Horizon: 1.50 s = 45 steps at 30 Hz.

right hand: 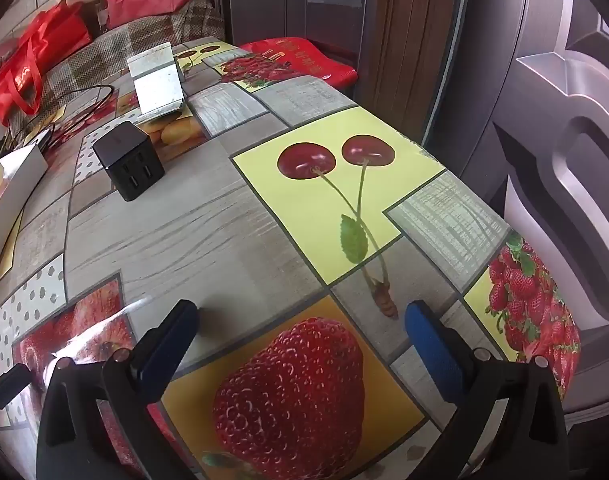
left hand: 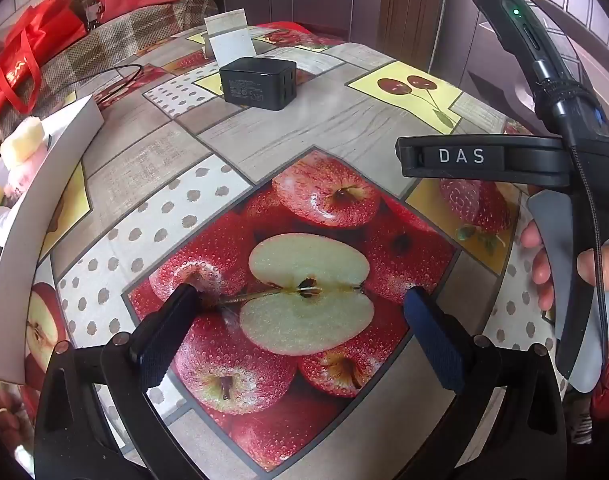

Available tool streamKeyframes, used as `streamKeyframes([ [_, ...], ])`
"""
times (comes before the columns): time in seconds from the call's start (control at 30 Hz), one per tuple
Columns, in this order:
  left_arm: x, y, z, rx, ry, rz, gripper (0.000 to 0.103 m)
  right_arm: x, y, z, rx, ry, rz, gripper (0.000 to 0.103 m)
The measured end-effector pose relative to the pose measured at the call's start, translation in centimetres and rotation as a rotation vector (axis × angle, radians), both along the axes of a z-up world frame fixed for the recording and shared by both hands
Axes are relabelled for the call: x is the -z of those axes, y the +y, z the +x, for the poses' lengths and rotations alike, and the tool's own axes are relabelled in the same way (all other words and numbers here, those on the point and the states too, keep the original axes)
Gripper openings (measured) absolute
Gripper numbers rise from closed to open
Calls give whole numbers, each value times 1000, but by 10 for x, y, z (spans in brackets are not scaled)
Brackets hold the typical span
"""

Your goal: Organize soft objects

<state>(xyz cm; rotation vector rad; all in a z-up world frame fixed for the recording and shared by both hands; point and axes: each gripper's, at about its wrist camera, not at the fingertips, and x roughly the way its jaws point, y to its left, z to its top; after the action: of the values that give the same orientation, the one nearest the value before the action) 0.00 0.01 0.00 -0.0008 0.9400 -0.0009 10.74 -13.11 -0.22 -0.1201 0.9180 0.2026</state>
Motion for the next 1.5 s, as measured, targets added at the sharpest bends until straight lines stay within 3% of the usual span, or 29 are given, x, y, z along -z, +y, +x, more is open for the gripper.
streamKeyframes([
  [1.5, 0, -1, 0, 1, -4, 2, 102, 1, 22, 15, -31, -36, 23, 103],
])
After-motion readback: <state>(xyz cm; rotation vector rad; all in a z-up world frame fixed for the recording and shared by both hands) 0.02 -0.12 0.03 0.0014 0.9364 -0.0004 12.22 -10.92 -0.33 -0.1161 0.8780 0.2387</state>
